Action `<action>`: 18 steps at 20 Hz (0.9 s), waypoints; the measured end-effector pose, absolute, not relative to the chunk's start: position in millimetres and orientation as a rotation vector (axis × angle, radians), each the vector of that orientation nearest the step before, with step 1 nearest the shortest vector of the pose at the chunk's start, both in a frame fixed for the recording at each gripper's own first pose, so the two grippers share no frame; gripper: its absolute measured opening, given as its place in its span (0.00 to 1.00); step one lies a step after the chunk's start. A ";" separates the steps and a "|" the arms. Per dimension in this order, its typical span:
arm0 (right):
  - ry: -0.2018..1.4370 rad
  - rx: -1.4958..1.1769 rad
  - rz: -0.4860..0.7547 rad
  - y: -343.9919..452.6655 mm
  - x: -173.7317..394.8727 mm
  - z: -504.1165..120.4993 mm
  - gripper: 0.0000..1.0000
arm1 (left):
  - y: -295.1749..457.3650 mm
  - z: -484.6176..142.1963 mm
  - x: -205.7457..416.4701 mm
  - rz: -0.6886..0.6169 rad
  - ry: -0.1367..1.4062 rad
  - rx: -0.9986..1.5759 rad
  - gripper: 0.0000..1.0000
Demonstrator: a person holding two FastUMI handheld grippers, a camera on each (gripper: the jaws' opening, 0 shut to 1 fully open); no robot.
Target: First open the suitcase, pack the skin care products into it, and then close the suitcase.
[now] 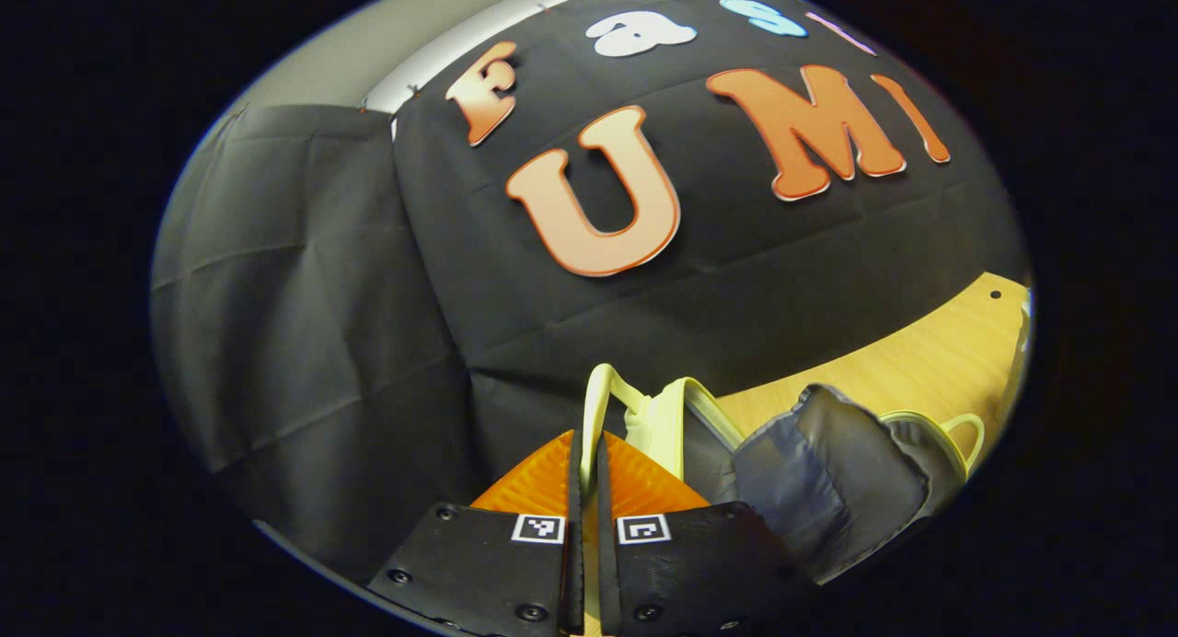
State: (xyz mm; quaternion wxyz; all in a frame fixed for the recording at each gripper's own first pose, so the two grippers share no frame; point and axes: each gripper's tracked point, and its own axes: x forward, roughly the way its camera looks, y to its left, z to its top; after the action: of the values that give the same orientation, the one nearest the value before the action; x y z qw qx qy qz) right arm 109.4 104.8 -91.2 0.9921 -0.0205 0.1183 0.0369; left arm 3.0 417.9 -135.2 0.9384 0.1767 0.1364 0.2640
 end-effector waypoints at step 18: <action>0.311 0.021 -0.001 114.4 109.8 -93.8 0.95 | 559.7 -350.8 -26.7 0.649 0.635 0.066 0.14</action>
State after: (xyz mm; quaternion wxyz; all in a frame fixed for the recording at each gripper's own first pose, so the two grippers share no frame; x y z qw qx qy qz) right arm 109.8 114.4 -93.8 0.9879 0.0106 0.1547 -0.0007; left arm -26.7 559.7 -350.8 0.8982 0.0319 0.3065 0.3135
